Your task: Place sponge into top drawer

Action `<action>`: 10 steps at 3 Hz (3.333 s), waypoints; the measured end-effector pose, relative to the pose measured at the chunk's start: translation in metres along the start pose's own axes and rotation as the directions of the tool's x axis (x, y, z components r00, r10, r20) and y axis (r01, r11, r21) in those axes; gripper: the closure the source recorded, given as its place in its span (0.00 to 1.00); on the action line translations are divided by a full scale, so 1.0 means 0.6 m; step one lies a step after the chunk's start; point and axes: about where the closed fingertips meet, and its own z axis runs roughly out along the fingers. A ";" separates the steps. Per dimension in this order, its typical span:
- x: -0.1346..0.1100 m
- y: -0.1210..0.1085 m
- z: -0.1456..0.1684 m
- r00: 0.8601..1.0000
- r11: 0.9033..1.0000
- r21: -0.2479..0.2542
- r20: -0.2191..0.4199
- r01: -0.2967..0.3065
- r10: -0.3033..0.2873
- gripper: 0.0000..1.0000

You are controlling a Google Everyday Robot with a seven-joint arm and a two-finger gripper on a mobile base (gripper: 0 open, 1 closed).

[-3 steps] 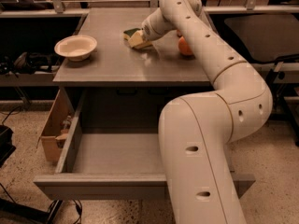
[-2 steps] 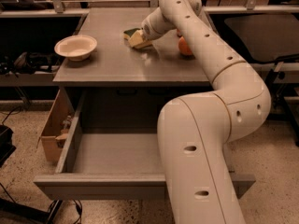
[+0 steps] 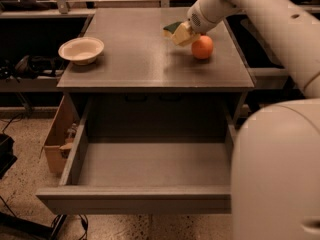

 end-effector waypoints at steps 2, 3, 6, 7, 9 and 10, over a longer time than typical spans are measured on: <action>0.140 0.073 -0.204 0.991 0.996 -0.005 -0.091 0.094 -0.094 1.00; 0.204 0.124 -0.269 0.983 0.989 -0.018 -0.102 0.150 -0.151 1.00; 0.293 0.177 -0.289 0.954 0.952 -0.084 0.080 0.294 -0.288 1.00; 0.308 0.165 -0.221 0.933 0.933 -0.148 0.206 0.328 -0.295 1.00; 0.365 0.170 -0.146 0.912 0.909 -0.258 0.340 0.327 -0.232 1.00; 0.380 0.181 -0.129 0.906 0.892 -0.300 0.361 0.339 -0.223 1.00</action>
Offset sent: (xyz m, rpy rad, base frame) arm -0.2369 -0.0931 0.0254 -0.1890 0.0790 0.1454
